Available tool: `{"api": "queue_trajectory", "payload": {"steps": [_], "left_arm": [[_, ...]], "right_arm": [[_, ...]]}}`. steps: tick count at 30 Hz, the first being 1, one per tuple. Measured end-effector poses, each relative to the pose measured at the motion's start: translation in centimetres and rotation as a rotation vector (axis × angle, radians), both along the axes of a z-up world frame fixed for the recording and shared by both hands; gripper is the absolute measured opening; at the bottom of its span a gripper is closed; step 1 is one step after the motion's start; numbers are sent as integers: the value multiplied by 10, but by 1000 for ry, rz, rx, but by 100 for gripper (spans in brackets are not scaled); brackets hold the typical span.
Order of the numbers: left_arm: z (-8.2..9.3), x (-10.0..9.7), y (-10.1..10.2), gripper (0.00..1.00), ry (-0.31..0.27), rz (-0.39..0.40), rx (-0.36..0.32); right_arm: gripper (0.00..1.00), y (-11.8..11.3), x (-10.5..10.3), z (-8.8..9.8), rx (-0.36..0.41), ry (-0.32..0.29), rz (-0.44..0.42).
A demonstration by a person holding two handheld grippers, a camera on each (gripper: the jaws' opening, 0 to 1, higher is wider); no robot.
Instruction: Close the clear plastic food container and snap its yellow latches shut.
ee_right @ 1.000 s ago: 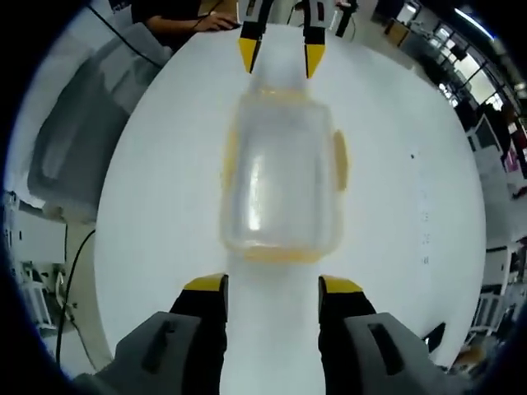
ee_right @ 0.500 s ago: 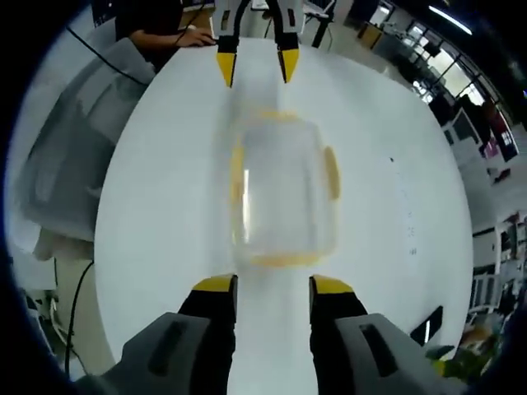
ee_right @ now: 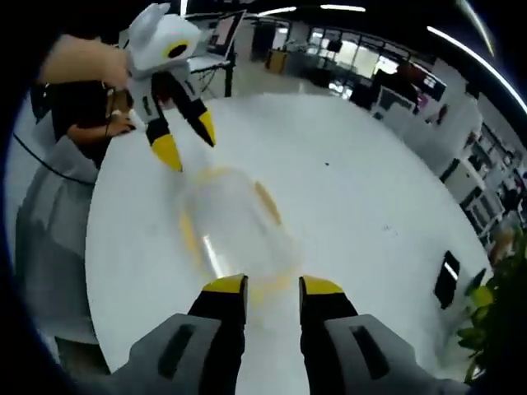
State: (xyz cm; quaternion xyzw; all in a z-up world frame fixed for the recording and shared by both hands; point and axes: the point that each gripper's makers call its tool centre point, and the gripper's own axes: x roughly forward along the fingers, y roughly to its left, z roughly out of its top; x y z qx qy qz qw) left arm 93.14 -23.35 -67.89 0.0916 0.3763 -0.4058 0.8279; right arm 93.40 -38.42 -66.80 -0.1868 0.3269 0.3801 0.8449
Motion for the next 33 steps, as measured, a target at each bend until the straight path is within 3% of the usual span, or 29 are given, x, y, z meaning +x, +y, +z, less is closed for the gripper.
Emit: {"api": "queue_trajectory", "payload": {"steps": [4,8,19,26,33], "left_arm": [[-9,9,5,29,31,110,-38],[-17,13,6,28,31,170,-40],[-18,17,7,24,-11,280,-18],[-19,10,8,24,-12,348,-29],[-23,8,8,23,-4,402,-50]], "right_arm": [[18,-2,2,-6,38,-9,-58],[19,-1,2,-13,101,11,-120],[19,-1,2,-27,189,42,-224],[19,1,2,-35,224,56,-256],[19,-2,3,-39,301,90,-339]]}}
